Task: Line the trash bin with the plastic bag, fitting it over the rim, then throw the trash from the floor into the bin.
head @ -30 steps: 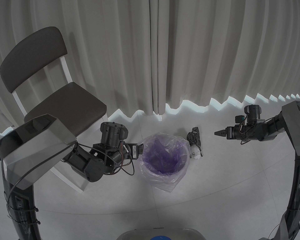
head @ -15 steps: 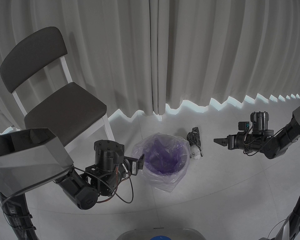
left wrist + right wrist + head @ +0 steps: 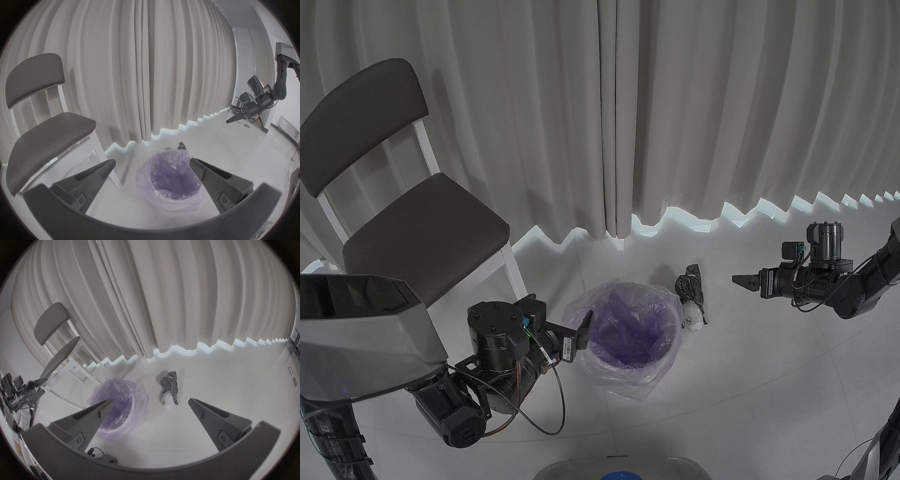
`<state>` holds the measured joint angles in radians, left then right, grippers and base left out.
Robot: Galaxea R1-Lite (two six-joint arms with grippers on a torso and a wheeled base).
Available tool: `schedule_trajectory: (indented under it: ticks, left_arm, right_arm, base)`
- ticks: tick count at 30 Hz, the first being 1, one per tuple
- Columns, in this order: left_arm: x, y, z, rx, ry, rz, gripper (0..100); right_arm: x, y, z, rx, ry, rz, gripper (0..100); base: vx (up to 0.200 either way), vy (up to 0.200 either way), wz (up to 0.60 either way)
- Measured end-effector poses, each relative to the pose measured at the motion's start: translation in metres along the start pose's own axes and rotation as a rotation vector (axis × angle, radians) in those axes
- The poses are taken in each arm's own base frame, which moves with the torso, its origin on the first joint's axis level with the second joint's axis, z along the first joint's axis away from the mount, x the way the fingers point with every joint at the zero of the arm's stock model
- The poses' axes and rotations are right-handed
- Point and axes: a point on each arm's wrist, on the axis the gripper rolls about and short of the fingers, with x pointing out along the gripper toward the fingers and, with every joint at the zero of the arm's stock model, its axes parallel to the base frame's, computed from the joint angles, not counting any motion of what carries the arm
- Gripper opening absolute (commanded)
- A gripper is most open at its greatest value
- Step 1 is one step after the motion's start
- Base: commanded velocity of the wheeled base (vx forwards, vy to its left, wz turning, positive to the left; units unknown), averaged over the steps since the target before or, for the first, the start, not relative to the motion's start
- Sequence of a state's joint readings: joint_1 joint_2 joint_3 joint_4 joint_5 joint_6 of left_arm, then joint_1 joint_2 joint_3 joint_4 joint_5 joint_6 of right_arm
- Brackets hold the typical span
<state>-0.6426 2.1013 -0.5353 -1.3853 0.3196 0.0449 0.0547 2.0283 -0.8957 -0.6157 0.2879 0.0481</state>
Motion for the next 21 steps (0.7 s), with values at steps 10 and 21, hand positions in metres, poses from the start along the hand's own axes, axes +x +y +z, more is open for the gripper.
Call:
schedule_trajectory:
  ticks: [10, 21]
  left_arm:
    - [-0.004, 0.032, 0.021, 0.024, -0.054, 0.097, 100]
    - [-0.014, 0.093, 0.06, 0.012, -0.172, 0.285, 100]
  right_arm:
    - [0.002, -0.001, -0.001, 0.003, 0.005, -0.002, 100]
    - [0.008, -0.012, -0.002, 0.014, 0.005, -0.021, 100]
  base:
    - [0.0, 0.0, 0.0]
    - [0.0, 0.0, 0.0]
